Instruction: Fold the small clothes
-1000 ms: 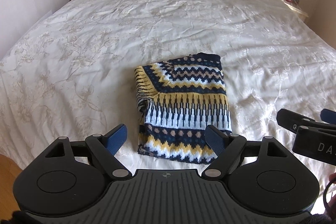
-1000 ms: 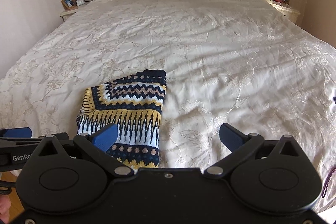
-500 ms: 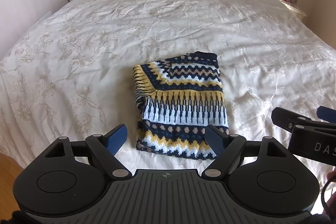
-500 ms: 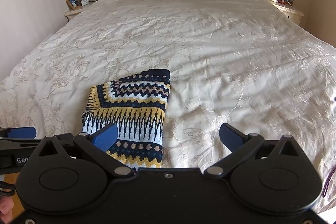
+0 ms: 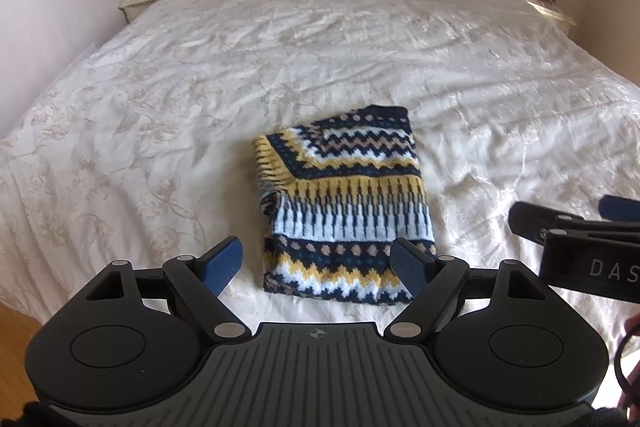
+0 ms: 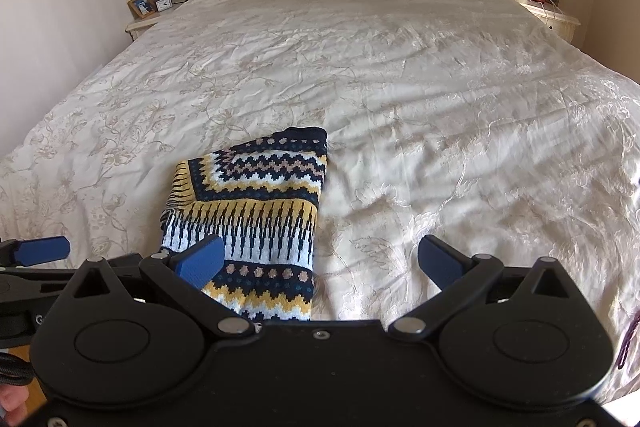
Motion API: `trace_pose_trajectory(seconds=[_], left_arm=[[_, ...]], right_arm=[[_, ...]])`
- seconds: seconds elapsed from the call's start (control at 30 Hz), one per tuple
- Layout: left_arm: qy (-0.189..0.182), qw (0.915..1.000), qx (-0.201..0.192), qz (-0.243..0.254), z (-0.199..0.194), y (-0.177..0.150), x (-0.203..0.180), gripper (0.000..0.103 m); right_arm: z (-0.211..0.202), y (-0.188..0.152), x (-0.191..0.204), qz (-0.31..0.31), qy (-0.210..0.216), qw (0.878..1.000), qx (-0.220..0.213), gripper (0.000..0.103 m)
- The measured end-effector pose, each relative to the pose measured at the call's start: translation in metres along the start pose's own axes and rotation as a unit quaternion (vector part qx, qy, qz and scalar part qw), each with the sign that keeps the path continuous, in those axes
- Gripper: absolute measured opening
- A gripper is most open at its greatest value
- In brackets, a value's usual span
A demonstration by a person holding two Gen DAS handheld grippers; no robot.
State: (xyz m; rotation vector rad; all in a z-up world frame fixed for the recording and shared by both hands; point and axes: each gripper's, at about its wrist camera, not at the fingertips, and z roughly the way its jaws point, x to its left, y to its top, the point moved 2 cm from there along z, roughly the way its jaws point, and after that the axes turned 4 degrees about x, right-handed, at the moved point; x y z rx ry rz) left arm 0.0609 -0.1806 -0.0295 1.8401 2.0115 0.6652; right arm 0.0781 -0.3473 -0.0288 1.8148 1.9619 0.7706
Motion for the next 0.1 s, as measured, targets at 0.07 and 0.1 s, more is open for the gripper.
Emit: trace_pose_trajectory(seconds=[0.07, 0.1], left_arm=[[-0.002, 1.0, -0.001, 0.002, -0.0004, -0.0002, 0.0004, 0.081], [-0.003, 1.0, 0.0, 0.004, -0.0003, -0.0002, 0.0002, 0.081]], right_arm=[[-0.001, -0.001, 0.0004, 0.003, 0.0, 1.0, 0.002, 0.102], [-0.0014, -0.0014, 0.0005, 0.004, 0.0, 1.0, 0.003, 0.102]])
